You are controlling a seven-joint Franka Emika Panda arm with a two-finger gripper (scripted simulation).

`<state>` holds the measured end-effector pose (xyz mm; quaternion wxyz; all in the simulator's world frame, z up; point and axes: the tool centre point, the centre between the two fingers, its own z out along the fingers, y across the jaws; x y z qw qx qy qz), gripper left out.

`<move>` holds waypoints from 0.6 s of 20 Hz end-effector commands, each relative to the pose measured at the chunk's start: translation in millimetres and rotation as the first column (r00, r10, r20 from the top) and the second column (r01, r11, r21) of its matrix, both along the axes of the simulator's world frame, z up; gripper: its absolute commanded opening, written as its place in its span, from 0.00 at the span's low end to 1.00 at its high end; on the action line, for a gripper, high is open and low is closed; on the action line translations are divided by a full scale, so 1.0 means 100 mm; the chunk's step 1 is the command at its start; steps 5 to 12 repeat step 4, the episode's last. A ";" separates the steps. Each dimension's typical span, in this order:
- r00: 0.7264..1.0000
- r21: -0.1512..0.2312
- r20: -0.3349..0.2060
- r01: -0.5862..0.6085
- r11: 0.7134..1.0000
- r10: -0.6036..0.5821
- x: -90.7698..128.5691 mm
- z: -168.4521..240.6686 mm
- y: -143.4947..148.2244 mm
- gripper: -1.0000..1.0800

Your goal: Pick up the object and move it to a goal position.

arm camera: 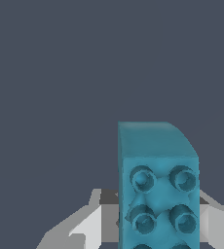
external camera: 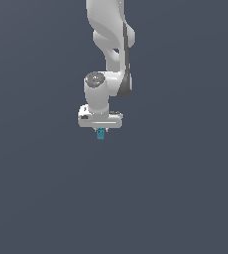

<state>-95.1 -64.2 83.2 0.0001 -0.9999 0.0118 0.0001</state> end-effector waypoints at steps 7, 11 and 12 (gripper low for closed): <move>1.000 0.000 0.000 -0.002 1.000 0.002 0.01 0.07 -0.11 0.00; 1.000 0.000 0.000 -0.002 1.000 0.002 0.01 0.07 -0.11 0.00; 1.000 0.000 0.000 -0.002 1.000 0.002 0.01 0.07 -0.11 0.00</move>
